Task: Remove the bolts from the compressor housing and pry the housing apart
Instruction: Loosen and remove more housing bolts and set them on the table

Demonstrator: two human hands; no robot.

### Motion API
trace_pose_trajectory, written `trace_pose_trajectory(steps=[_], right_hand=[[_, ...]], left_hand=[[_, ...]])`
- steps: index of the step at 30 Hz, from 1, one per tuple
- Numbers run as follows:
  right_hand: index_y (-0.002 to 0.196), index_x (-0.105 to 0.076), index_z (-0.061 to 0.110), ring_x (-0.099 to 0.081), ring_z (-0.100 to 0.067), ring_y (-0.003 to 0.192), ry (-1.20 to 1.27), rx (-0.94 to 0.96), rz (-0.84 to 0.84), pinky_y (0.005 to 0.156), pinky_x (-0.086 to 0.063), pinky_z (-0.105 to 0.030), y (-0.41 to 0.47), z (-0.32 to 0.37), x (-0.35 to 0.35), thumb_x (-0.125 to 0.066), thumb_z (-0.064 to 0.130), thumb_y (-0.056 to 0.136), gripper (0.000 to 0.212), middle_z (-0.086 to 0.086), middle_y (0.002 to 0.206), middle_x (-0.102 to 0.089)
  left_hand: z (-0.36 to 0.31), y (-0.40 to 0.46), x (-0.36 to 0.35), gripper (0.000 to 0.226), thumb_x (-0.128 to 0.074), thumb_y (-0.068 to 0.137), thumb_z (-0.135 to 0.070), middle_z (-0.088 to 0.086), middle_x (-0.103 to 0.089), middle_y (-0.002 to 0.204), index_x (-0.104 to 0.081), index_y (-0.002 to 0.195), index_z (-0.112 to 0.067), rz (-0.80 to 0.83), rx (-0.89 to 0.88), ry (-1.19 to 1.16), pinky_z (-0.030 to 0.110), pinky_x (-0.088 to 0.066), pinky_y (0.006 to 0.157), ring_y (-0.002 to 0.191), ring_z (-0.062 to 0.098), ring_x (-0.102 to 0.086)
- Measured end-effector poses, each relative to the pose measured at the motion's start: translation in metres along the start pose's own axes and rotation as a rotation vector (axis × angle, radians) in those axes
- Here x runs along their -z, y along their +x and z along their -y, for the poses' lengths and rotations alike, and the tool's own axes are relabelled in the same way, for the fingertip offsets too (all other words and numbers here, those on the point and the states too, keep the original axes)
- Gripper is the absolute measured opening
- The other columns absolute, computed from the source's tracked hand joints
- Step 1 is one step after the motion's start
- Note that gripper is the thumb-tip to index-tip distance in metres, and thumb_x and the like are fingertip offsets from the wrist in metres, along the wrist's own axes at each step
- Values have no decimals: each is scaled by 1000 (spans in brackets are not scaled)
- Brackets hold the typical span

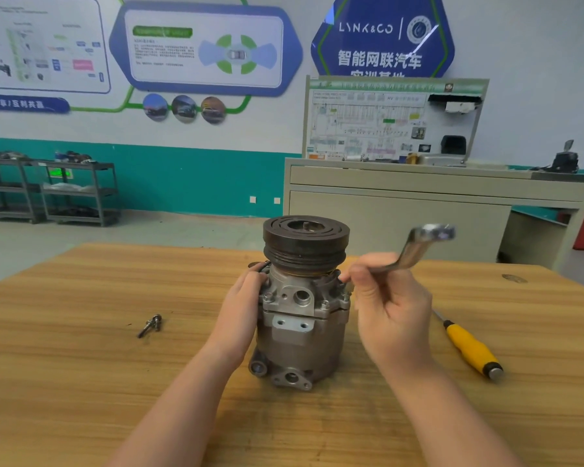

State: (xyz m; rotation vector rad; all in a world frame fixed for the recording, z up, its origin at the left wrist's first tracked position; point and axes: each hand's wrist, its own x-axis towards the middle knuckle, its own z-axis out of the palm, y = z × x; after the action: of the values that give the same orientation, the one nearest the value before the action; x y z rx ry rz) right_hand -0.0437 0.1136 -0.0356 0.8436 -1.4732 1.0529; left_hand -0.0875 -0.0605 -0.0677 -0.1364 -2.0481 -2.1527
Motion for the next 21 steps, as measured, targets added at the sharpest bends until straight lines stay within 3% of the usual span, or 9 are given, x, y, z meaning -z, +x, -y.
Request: trace_pose_trajectory(steps=[3,5,10,13,18,20,21], right_hand=[[83,-53,8,-52,-18,57,-102,119,20,54,-44,-28,-7,1,-6,-40,32,104,34,-11,63,-56],[84,-52,13,-50,-13,57,-33,58,-38,54,-43,-22,-10,6,-9,-35,32,105,32,-5,68,-55],[69,-51,23,-40,-12,41,359,-452,-553,41,-32,-15,-6,18,-15,-27,34,103,43,0,55,-52],[66,-51,26,-36,-15,34,443,-695,-676,41,-31,-18,2,10,-8,-29,36,103,44,-2,52,-54],[75,-42,13,-38,-14,33,429,-902,-770,39,-33,-18,8,-6,2,-32,28,106,35,0,49,-55],[72,-44,14,-35,-11,34,376,-984,-686,37,-29,-18,14,-14,14,-41,24,102,31,4,44,-47],[73,-47,14,-32,-10,34,344,-1028,-562,36,-27,-19,17,-18,22,-48,25,99,29,5,42,-43]], left_hand=[[0,0,0,50,-42,78,-47,2,-73,109,-66,119,-30,5,-10,2,47,-48,99,111,24,-63],[0,0,0,45,-42,78,-46,2,-74,108,-67,113,-33,11,-7,-4,48,-48,99,110,25,-64],[0,0,0,45,-43,77,-47,2,-73,108,-67,112,-33,-8,11,-13,50,-46,103,110,22,-63],[1,-1,0,45,-43,76,-46,0,-74,107,-67,111,-34,-10,4,-18,49,-47,101,109,21,-64],[2,2,-1,37,-44,75,-45,1,-75,102,-71,98,-35,-21,27,-44,44,-49,96,108,24,-65],[2,2,-2,39,-44,76,-46,1,-75,100,-72,100,-33,-27,25,-46,42,-49,93,106,23,-65],[2,2,-1,39,-44,77,-45,0,-76,99,-72,101,-31,-32,23,-49,41,-49,89,105,22,-65]])
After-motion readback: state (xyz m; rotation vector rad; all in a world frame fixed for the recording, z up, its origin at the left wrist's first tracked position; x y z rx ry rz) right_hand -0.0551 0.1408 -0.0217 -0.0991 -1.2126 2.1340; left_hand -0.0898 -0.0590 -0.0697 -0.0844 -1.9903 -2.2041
